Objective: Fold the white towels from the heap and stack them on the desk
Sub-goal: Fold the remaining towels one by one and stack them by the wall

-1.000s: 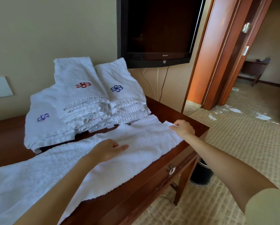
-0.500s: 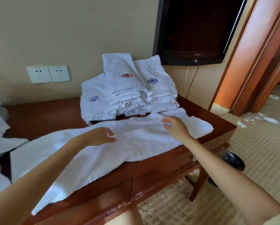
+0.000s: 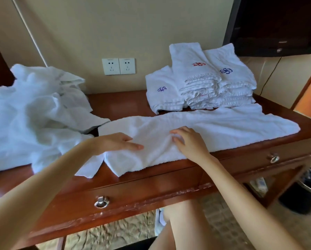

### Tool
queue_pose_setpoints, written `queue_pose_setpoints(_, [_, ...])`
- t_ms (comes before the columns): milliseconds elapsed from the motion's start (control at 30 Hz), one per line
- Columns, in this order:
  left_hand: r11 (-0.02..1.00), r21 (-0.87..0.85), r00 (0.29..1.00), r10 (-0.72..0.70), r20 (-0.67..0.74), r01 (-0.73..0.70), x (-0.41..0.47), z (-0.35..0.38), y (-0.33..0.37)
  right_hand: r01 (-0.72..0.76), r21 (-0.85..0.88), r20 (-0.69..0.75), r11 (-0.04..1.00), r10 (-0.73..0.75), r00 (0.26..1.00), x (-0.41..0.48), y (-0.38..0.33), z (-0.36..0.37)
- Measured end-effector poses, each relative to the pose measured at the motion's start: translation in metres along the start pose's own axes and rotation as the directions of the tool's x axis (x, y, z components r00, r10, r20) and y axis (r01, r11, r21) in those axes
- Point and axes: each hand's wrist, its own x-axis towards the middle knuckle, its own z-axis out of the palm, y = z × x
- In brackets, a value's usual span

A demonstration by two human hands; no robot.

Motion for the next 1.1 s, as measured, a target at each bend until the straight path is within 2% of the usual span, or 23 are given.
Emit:
queue_pose_setpoints(100, [0.997,-0.067,0.999,0.03,-0.035,-0.032,-0.022,-0.001,-0.004,0.009,-0.013,0.038,1.0,-0.009,0.999,-0.006,-0.008,-0.006])
queue_pose_setpoints(200, [0.958,-0.27,0.994,0.074,-0.081,-0.093,-0.029,-0.003,-0.003,0.052,0.019,0.012,0.998,-0.052,0.999,-0.012,-0.018,-0.012])
queue_pose_setpoints(233, [0.936,-0.333,0.991,0.077,-0.113,-0.111,-0.031,-0.004,-0.001,0.067,0.023,-0.009,0.997,-0.067,0.998,-0.015,-0.021,-0.013])
queue_pose_setpoints(300, [0.939,-0.316,0.967,0.06,-0.246,-0.139,-0.027,-0.006,-0.001,0.084,0.027,-0.024,0.996,-0.084,0.996,-0.021,-0.026,-0.014])
queue_pose_setpoints(333, [0.961,-0.233,0.928,0.052,-0.37,-0.147,-0.021,-0.009,-0.003,0.087,0.03,-0.009,0.996,-0.086,0.996,-0.024,-0.028,-0.014])
queue_pose_setpoints(400, [0.985,-0.08,0.799,0.075,-0.597,-0.152,-0.012,-0.016,-0.007,0.082,0.021,0.061,0.996,-0.083,0.995,-0.027,-0.03,-0.011])
queue_pose_setpoints(467, [0.988,0.02,0.714,0.125,-0.689,-0.153,-0.007,-0.023,-0.014,0.044,-0.003,0.146,0.999,-0.043,0.988,-0.027,-0.03,-0.009])
queue_pose_setpoints(633, [0.951,0.307,0.711,0.198,-0.675,0.027,-0.012,-0.014,-0.027,-0.015,-0.07,0.223,0.997,0.03,0.974,-0.018,-0.033,-0.009])
queue_pose_setpoints(700, [0.929,0.343,0.746,0.128,-0.654,0.141,-0.021,-0.01,-0.032,-0.001,-0.095,0.236,0.996,0.024,0.971,-0.017,-0.037,-0.009])
queue_pose_setpoints(767, [0.914,0.352,0.817,0.043,-0.575,0.2,-0.029,-0.008,-0.037,0.013,-0.068,0.234,0.998,0.003,0.972,-0.018,-0.041,-0.008])
queue_pose_setpoints(800, [0.93,0.316,0.855,0.004,-0.519,0.187,-0.031,-0.006,-0.039,0.026,-0.04,0.237,0.999,-0.016,0.971,-0.019,-0.043,-0.007])
queue_pose_setpoints(867, [0.991,0.098,0.897,-0.043,-0.44,0.096,-0.038,-0.001,-0.039,0.05,0.019,0.253,0.999,-0.053,0.966,-0.02,-0.049,-0.006])
queue_pose_setpoints(933, [0.999,-0.048,0.874,-0.01,-0.486,-0.016,-0.043,0.005,-0.039,0.06,0.055,0.28,0.997,-0.073,0.957,-0.02,-0.057,-0.004])
queue_pose_setpoints(1000, [0.997,-0.016,0.82,0.052,-0.57,-0.074,-0.045,0.009,-0.039,0.087,0.035,0.338,0.996,-0.093,0.937,-0.021,-0.069,0.0])
queue_pose_setpoints(1033, [0.995,-0.033,0.826,0.064,-0.56,-0.099,-0.047,0.011,-0.037,0.105,0.013,0.377,0.994,-0.102,0.921,-0.022,-0.075,0.003])
queue_pose_setpoints(1100, [0.977,-0.18,0.916,0.033,-0.4,-0.113,-0.05,0.015,-0.037,0.147,-0.025,0.447,0.989,-0.121,0.886,-0.024,-0.086,0.008])
